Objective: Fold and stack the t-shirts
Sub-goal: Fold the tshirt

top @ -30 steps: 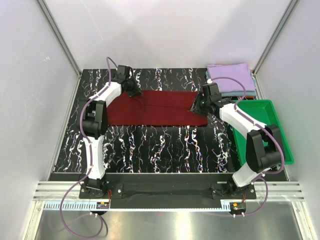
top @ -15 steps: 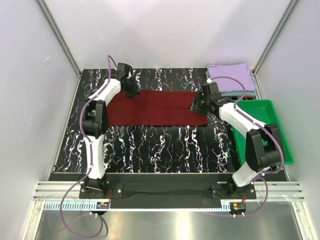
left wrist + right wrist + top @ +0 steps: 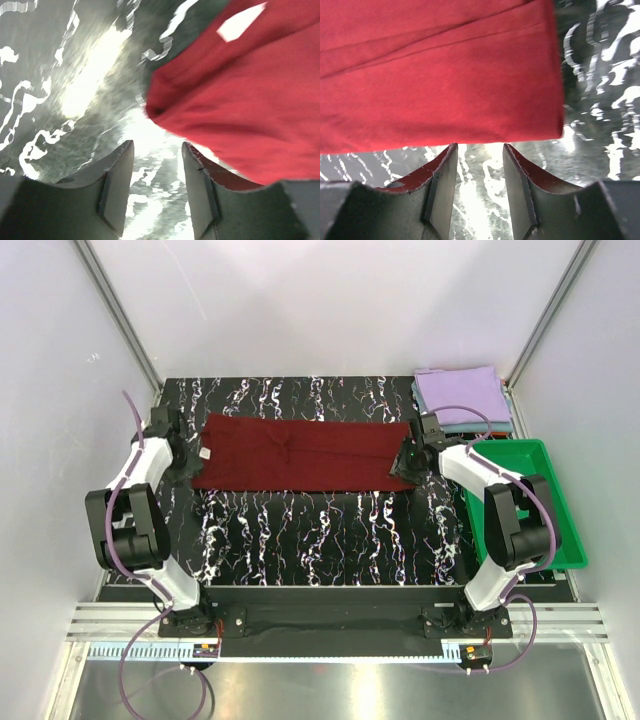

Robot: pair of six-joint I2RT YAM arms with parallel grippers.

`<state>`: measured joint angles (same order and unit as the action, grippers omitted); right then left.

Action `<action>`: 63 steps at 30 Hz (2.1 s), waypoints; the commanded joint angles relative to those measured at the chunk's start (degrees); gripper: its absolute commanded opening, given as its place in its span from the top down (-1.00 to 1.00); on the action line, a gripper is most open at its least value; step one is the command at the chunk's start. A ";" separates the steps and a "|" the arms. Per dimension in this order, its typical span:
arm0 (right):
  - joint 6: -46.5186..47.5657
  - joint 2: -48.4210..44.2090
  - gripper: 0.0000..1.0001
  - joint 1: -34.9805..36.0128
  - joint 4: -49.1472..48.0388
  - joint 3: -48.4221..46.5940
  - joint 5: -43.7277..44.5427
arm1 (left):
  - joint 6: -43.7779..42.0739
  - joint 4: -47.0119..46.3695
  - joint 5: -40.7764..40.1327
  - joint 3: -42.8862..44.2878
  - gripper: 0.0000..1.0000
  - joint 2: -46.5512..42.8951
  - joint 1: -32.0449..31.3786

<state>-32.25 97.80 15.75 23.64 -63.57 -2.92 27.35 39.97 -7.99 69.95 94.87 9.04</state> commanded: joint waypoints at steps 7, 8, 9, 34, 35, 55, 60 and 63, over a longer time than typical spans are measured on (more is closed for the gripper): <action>2.19 2.74 0.03 -1.51 -1.05 1.69 3.88 | -4.59 -6.65 3.16 -6.40 -0.10 1.28 0.28; 2.19 3.18 0.04 -1.51 -1.05 1.78 4.32 | -4.16 -6.13 3.15 -5.54 -0.10 2.67 0.45; 2.37 3.45 0.05 -1.51 -1.14 2.04 4.50 | -4.24 -6.04 3.68 -5.01 -0.08 3.38 0.54; 2.90 2.66 1.00 -2.48 1.15 6.09 11.71 | -3.62 -1.65 -3.79 1.59 1.00 9.54 4.93; 2.72 2.40 1.00 -2.48 1.15 6.26 11.45 | -3.62 -1.65 -3.70 1.68 1.00 9.72 5.28; -0.01 -14.13 -0.09 -2.39 1.86 5.84 -4.78 | -10.99 -9.30 26.43 16.75 0.08 4.52 2.57; 2.10 -7.91 -0.09 -0.90 -9.10 -2.76 -15.53 | -15.92 -5.51 26.79 29.17 0.08 15.68 -2.71; 1.93 0.50 -0.08 1.65 -12.30 -11.35 -18.26 | -17.51 -4.64 27.85 35.24 0.07 21.21 -3.59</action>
<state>-31.86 91.29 15.05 19.20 -66.78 -13.91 13.63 33.71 15.59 100.49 111.13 5.69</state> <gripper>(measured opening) 0.544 0.460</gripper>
